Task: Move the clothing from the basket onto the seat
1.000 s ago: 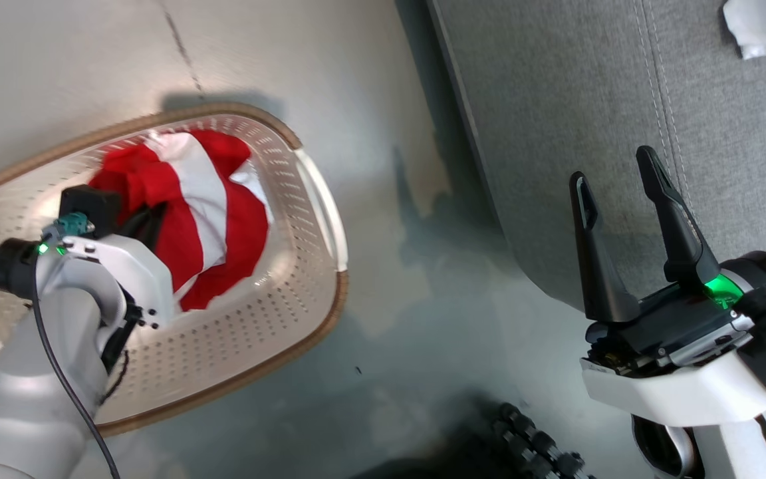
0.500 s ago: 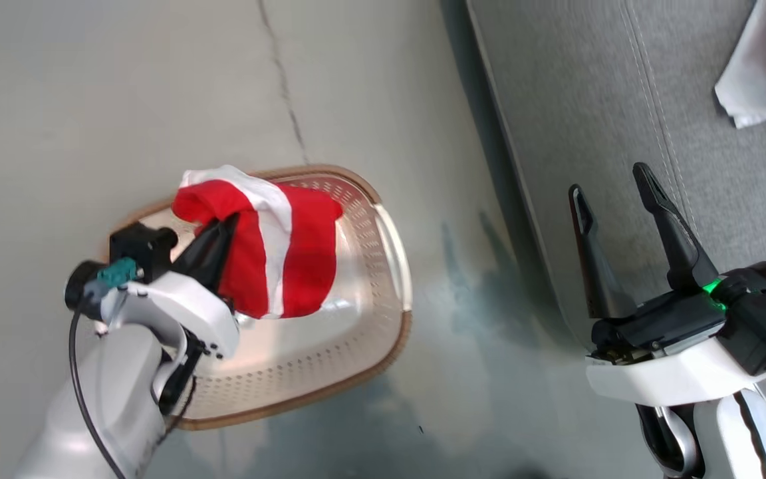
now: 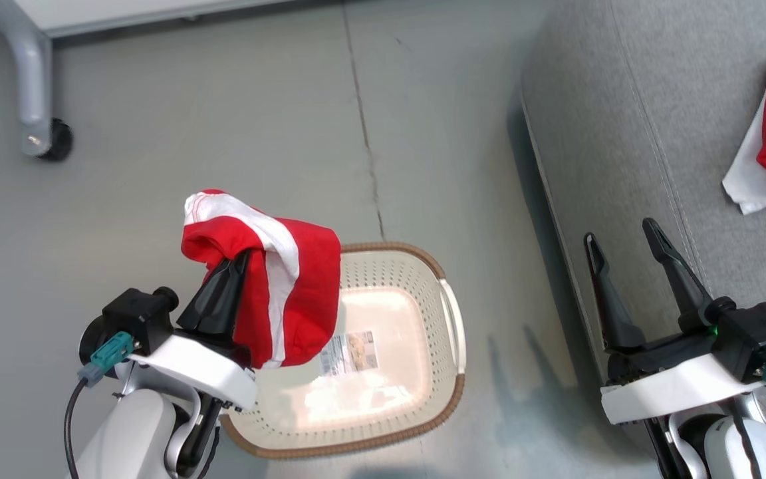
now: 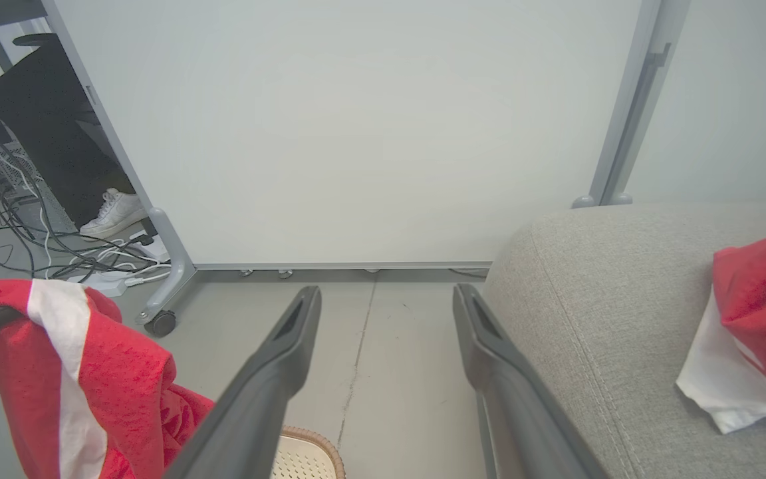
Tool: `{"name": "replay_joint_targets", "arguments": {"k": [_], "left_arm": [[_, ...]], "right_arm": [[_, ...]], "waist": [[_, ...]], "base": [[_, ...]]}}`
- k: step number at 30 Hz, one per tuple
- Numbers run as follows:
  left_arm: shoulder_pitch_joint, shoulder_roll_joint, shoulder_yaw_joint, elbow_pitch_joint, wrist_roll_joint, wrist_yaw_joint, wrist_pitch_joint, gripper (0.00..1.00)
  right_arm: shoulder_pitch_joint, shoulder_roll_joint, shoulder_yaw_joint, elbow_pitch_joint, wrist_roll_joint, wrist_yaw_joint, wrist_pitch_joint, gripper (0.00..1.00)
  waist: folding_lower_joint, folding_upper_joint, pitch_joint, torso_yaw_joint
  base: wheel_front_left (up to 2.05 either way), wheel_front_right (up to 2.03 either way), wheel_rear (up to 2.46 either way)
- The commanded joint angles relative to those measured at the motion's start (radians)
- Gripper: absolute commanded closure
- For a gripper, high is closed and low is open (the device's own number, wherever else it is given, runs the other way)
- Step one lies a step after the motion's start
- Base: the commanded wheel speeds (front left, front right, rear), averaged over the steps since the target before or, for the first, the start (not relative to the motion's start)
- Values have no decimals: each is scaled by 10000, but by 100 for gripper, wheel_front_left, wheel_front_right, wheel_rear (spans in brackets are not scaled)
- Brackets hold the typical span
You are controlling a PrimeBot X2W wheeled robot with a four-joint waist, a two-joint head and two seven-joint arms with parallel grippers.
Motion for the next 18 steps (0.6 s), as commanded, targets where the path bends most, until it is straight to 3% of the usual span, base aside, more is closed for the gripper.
{"name": "replay_joint_targets", "arguments": {"k": [1, 10, 18], "left_arm": [[230, -2, 172, -242, 69, 81, -34, 100], [1127, -273, 978, -1690, 506, 276, -35, 100], [1398, -440, 917, -2538, 838, 350, -35, 100]], "right_arm": [[138, -55, -61, 25, -17, 5, 77, 0], [677, -54, -309, 534, 96, 5, 492, 0], [1108, -56, -353, 887, 228, 5, 619, 0]], "waist": [[0, 0, -765, 557], [0, 0, -2302, 1048], [0, 0, -3304, 1129]], "base": [[0, 0, 0], [0, 0, 0], [0, 0, 0]]}}
